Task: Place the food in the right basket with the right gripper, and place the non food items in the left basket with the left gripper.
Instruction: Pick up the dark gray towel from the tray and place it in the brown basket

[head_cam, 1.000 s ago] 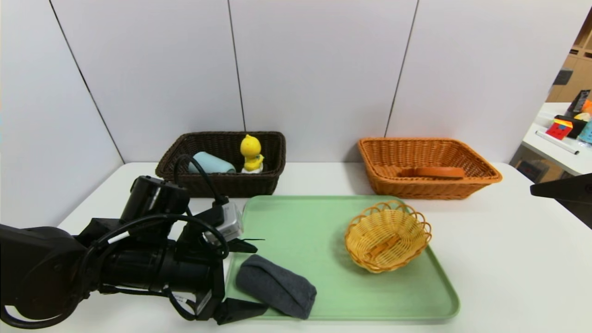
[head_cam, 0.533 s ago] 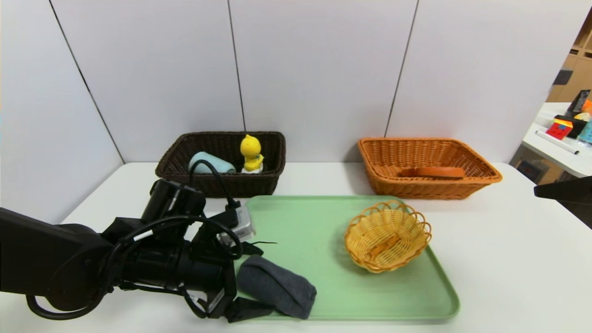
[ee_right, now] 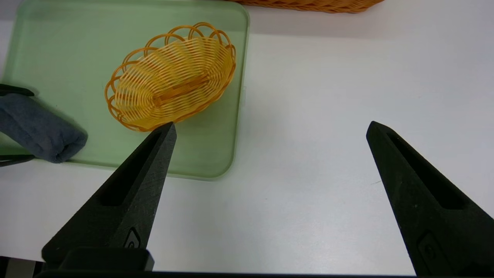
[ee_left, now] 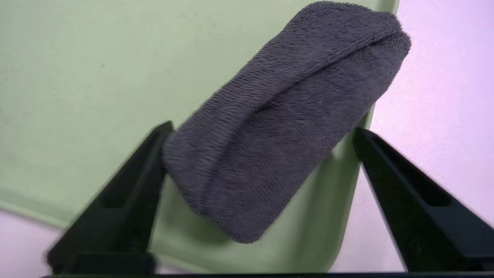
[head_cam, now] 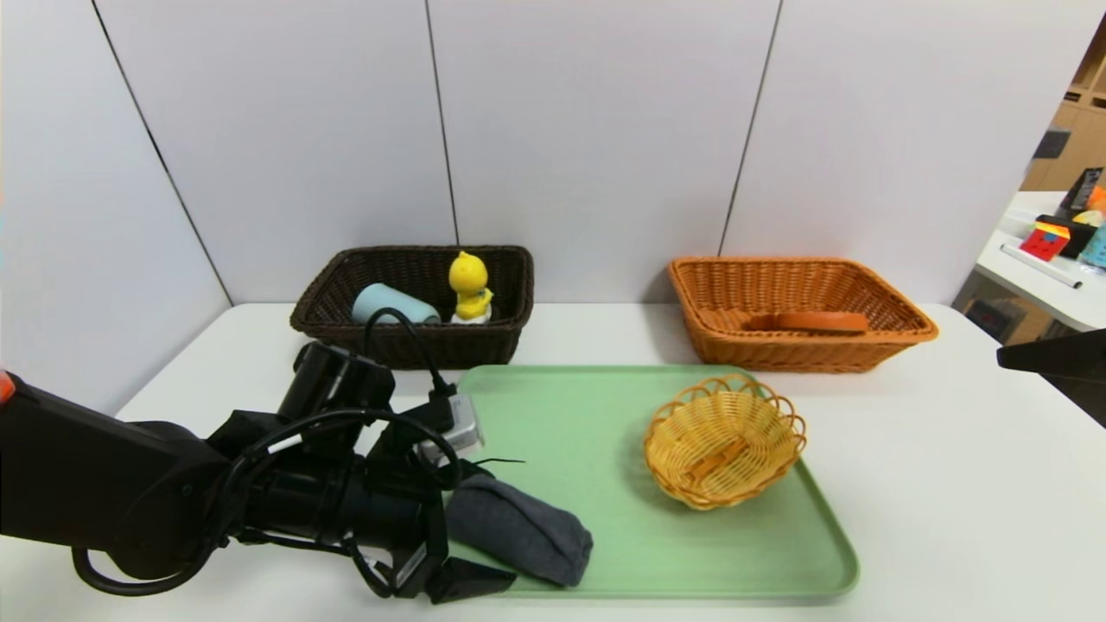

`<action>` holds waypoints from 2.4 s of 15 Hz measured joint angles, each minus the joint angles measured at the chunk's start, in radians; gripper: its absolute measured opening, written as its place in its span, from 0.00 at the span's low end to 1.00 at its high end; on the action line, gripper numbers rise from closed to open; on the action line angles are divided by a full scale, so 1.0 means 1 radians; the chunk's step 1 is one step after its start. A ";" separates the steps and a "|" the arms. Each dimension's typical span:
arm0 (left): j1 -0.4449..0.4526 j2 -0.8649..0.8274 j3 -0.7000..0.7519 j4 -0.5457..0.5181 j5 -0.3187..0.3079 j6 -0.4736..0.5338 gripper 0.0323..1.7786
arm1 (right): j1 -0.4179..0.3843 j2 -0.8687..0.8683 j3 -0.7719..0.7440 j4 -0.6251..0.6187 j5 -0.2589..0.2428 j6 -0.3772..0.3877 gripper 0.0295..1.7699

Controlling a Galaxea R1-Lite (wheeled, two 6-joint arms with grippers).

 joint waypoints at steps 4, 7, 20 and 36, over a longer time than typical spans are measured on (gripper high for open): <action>0.000 0.004 0.000 -0.004 0.009 -0.004 0.53 | 0.002 0.002 -0.001 0.000 0.000 -0.001 0.96; 0.001 0.004 0.000 -0.004 0.009 -0.007 0.29 | 0.004 0.003 0.001 0.000 -0.001 -0.002 0.96; 0.007 -0.078 -0.120 0.002 0.094 -0.127 0.12 | -0.003 -0.002 0.022 0.003 0.000 -0.001 0.96; 0.321 -0.070 -0.654 0.283 0.396 -0.401 0.12 | -0.004 -0.022 0.101 0.000 0.002 -0.002 0.96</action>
